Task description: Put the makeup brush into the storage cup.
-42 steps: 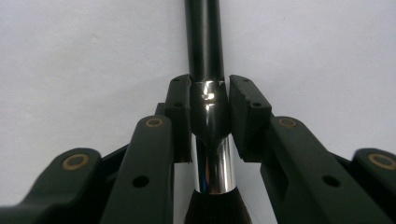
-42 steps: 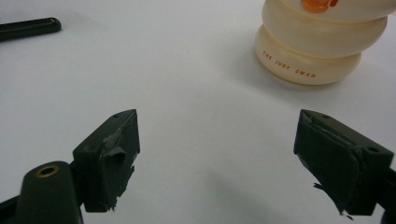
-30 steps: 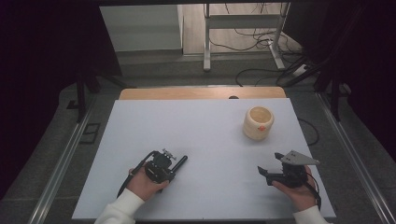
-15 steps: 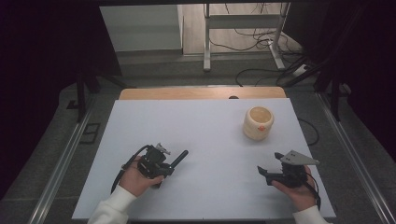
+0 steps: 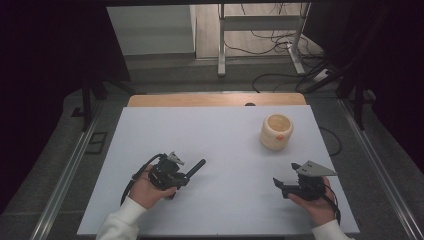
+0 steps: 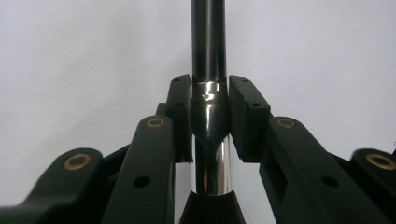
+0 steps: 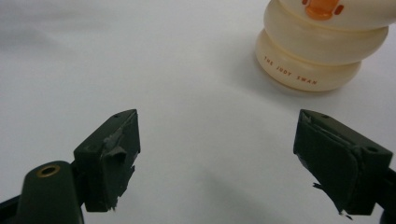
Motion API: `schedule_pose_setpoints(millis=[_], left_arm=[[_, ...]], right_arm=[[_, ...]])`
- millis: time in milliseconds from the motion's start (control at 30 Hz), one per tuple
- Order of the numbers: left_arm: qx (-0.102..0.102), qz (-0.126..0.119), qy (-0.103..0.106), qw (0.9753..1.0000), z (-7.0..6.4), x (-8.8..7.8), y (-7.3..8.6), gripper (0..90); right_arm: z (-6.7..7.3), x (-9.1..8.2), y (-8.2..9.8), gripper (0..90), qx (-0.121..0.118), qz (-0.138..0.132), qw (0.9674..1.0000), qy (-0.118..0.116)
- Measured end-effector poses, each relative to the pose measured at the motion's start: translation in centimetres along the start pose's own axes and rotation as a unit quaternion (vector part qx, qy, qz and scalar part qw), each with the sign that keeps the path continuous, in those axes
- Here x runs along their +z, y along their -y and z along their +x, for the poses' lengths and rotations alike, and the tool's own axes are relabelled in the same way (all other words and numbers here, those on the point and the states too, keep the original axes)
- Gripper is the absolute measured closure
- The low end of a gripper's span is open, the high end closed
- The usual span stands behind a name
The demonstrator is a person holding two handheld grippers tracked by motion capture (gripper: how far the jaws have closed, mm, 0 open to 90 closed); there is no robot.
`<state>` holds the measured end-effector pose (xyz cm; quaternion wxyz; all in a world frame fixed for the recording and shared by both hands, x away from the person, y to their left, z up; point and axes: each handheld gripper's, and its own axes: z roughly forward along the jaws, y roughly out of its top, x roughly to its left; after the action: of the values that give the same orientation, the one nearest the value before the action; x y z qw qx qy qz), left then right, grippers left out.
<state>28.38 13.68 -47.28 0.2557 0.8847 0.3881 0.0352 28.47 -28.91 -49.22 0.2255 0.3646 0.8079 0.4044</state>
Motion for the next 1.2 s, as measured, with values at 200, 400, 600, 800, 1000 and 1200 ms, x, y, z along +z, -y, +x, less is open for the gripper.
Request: schedule_pose_setpoints(millis=[200,400,600,800,1000,1200], left_arm=[[0.02,-0.009,-0.006,0.9997,-0.6,-0.3,0.0,72.1],[0.039,-0.013,-0.011,0.9991,-1.1,-0.6,-0.2,72.1],[0.052,-0.021,-0.013,0.9983,-1.6,-0.8,-0.5,72.1],[0.062,-0.023,-0.016,0.9977,-2.0,-0.8,-1.1,72.1],[0.068,-0.026,-0.013,0.9973,-2.3,-0.7,-1.4,72.2],[0.073,-0.027,-0.012,0.9969,-2.5,-0.6,-1.7,72.1]], right_arm=[[0.5,0.4,-0.2,15.2,-0.019,0.004,0.9998,-0.001],[0.7,0.8,-0.3,15.2,-0.028,0.01,0.9996,-0.002],[1.2,1.1,-0.7,15.3,-0.035,0.015,0.9992,0.009],[1.3,1.7,-1.1,15.3,-0.03,0.016,0.9993,0.013],[1.8,2.0,-1.3,15.5,-0.039,0.018,0.9989,0.015],[2.2,2.1,-1.4,15.5,-0.048,0.021,0.9985,0.013]])
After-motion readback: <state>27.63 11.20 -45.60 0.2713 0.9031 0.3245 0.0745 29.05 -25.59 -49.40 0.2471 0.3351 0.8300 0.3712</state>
